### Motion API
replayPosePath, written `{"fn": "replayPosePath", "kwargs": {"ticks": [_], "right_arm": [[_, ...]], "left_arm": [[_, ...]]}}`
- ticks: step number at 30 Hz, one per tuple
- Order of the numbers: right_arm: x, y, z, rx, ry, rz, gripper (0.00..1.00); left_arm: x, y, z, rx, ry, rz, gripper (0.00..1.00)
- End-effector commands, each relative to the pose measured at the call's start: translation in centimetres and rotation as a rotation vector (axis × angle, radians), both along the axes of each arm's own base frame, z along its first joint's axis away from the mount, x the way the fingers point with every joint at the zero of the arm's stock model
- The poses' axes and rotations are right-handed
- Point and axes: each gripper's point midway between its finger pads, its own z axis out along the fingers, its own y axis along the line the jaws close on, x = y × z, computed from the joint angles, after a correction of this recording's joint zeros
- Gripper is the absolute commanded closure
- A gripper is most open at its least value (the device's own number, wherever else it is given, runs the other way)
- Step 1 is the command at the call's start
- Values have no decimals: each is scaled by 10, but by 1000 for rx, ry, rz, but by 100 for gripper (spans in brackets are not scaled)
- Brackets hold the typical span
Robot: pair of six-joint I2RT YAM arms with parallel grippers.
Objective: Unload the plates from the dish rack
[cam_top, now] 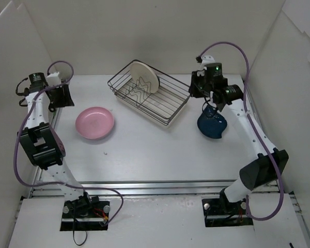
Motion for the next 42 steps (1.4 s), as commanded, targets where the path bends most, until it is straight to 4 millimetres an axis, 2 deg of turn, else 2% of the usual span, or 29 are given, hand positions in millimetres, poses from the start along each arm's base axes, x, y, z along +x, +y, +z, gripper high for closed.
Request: {"fn": "replayPosePath", "kwargs": {"ticks": [1,2,3,5,6,7,8,9,10,11,12,13,14,15,16,22,31,35,38,42], "right_arm": [[32,35,55,37,-147,54,80],[47,46,38,22,-109,60,57],[59,54,64,38,-167,63,50],[71,79,67,29,-187,106,38],[87,92,67,14,-213,135,35],[90,110,70,15,-234,172,34],[104,122,46,-6,-208,188,33],[111,129,65,2,-261,198,33],[115,139,64,4,-270,214,33],[126,147,46,-9,-252,221,33],[132,154,57,1,-298,225,33],[137,157,56,-2,-312,221,33],[144,160,43,-11,-308,215,33],[152,160,45,-12,-340,188,34],[157,161,37,-19,-339,175,35],[182,158,19,-42,-371,97,41],[201,176,-15,-105,-406,131,51],[207,175,-10,-123,-442,103,56],[208,177,-7,-139,-467,109,63],[207,181,5,-174,-528,135,79]], "left_arm": [[1,-6,88,97,-184,-19,50],[-3,-10,87,107,-164,-34,51],[-4,-12,90,128,-161,-53,51],[-8,-18,87,122,-145,-66,51],[-14,-20,83,118,-130,-64,51],[-17,-20,82,120,-127,-62,51],[-20,-20,84,126,-133,-59,51],[-25,-21,78,124,-115,-58,51],[-27,-21,76,125,-112,-60,51],[-29,-22,75,125,-108,-61,51],[-33,-23,74,124,-105,-61,51],[-34,-24,73,122,-104,-63,51],[-36,-25,74,120,-105,-64,51],[-38,-27,70,110,-97,-70,51],[-39,-28,70,102,-94,-66,51],[-40,-35,62,51,-69,-65,51],[-41,-34,62,56,-66,-59,51],[-41,-33,62,63,-63,-62,51],[-42,-33,61,63,-59,-63,51],[-42,-33,58,59,-52,-62,51]]}}
